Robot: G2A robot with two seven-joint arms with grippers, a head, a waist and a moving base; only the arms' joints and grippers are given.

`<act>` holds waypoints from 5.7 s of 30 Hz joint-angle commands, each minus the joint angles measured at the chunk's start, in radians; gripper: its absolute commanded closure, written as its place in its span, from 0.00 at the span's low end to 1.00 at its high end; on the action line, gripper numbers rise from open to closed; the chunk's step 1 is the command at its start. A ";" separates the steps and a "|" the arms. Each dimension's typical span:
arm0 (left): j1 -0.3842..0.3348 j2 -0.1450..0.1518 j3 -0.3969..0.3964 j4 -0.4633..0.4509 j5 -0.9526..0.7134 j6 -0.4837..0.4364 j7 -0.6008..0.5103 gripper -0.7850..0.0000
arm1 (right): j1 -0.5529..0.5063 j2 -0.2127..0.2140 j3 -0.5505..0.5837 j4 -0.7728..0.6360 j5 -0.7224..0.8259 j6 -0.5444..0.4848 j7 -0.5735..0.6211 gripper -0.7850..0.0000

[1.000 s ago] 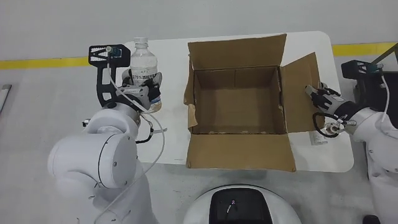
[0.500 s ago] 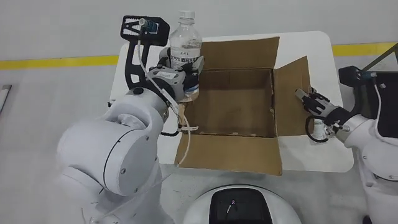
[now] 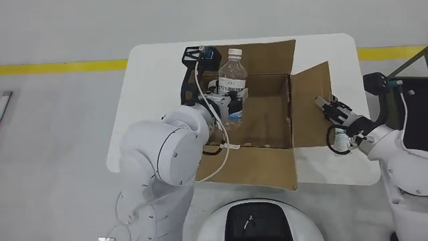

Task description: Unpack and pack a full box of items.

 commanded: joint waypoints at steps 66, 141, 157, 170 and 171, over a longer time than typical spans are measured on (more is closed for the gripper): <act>0.021 -0.052 -0.082 0.625 0.228 0.140 0.060 0.00 | 0.009 0.073 -0.031 -0.178 0.091 0.006 0.037 1.00; 0.040 -0.052 0.032 0.158 0.197 -0.050 0.058 0.00 | 0.016 0.161 -0.106 0.215 -0.708 -0.107 0.370 0.52; 0.034 -0.053 0.033 0.170 0.198 -0.042 0.060 0.00 | 0.048 0.158 -0.151 0.290 -0.721 -0.115 0.365 0.55; 0.029 -0.053 0.032 0.177 0.191 -0.042 0.057 0.00 | 0.065 0.153 -0.097 0.252 -0.634 -0.055 0.317 1.00; 0.028 -0.053 0.032 0.176 0.191 -0.043 0.058 0.00 | 0.068 0.153 -0.075 0.230 -0.605 -0.038 0.299 1.00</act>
